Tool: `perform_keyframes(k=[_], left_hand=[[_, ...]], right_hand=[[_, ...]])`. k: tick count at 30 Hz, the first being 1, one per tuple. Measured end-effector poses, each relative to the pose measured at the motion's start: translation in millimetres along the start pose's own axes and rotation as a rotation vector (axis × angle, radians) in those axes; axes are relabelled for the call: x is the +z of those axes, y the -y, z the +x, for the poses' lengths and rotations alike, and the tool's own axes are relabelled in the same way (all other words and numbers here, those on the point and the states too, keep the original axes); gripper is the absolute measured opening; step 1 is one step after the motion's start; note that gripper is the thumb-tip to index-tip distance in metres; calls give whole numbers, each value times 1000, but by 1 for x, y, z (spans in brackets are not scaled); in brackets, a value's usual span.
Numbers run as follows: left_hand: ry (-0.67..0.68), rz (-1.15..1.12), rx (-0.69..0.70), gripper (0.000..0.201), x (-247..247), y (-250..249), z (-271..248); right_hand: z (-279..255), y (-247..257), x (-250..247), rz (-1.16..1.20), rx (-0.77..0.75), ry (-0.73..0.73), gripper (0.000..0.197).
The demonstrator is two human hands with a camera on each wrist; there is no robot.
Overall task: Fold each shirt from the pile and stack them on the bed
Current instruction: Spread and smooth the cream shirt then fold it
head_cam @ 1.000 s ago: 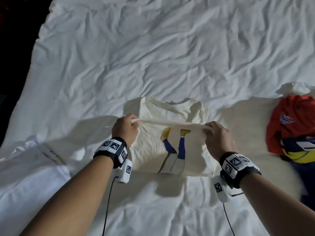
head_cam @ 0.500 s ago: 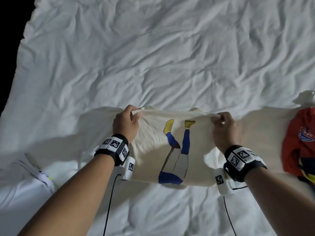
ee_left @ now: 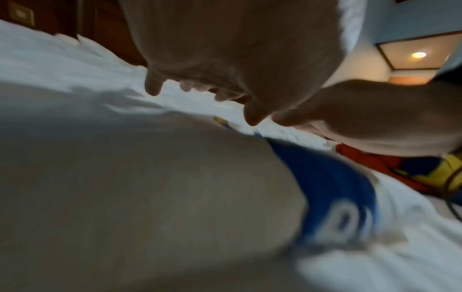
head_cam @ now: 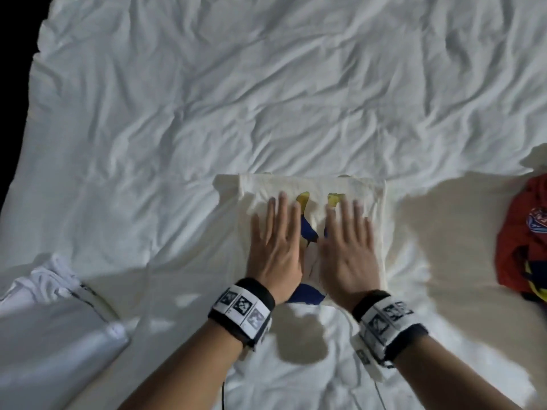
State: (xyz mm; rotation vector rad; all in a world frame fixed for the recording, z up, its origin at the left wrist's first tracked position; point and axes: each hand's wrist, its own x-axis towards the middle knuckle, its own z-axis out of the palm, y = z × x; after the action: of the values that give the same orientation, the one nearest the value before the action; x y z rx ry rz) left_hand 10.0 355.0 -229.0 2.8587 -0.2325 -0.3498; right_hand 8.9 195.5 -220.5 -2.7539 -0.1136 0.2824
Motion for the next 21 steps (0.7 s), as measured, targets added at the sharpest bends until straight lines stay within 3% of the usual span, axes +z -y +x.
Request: perform_keyframes(k=[3,6,13,16,18,21], left_hand=[[63,119,72,74,31,14,-4],[45,153,68,68,38,36,-3],[-53,89,-222,67,36,86,-19],[-116,45,-316,71,26,70,-31],[-129,22,-167,72,27,38,-42],[-64,71,53,68,48,9,-60]], right_hand=[[-12,-4,29,-117,-124,191,63],[-5,-28,32,-144,-112,207,63],[-12,-83,18,-142,94,193,64],[-19,-62,14,-115,190,96,70],[-29,-29,14,-103,122,42,69],[-52,0,36,-88,-38,119,62]])
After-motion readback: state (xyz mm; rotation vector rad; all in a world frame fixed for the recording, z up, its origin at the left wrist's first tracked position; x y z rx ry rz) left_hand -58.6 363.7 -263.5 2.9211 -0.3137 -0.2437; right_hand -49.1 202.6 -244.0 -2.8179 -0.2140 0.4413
